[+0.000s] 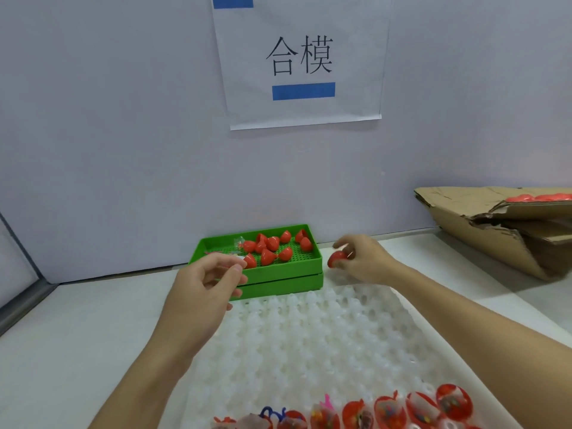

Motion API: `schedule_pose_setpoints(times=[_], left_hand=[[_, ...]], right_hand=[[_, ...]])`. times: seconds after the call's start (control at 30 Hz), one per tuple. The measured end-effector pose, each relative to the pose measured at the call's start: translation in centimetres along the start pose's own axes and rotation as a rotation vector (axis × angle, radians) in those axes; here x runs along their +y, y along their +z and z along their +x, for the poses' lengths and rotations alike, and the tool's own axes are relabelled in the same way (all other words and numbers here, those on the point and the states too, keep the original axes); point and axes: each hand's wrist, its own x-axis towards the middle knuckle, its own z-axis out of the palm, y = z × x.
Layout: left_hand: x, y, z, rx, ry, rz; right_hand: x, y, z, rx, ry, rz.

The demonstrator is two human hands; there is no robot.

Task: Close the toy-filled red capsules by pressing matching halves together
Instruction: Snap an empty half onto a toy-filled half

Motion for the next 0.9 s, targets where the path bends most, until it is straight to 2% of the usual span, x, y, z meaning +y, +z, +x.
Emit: schedule_pose_setpoints(times=[0.17, 0.3, 0.4, 0.5, 0.6, 0.7, 0.9], left_hand=[[0.2, -0.1, -0.2, 0.005, 0.025, -0.007], [0.6, 0.2, -0.3, 0.011, 0.025, -0.005], [0.8, 0.1, -0.3, 0.024, 0.046, 0.002], [1.1, 0.0, -0.3, 0.051, 0.084, -0.046], [1.3, -0.1, -0.2, 0.073, 0.09, -0.099], [1.3, -0.3, -0.2, 0.079, 0.081, -0.116], [1.3, -0.5, -0.1, 0.024, 0.076, -0.088]], right_hand=[[0.3, -2.3, -0.8, 0.2, 0.254, 0.704], [-0.2, -5.5, -0.2, 0.555, 0.519, 1.21], [-1.1, -9.3, 0.8, 0.611, 0.458, 1.449], [-1.3, -13.2, 1.7, 0.747, 0.387, 1.662], [-0.8, -14.7, 1.3, 0.781, 0.435, 1.715], [-0.7, -14.2, 0.4, 0.661, 0.463, 1.608], [-2.3, -11.1, -3.1, 0.414, 0.397, 1.395]])
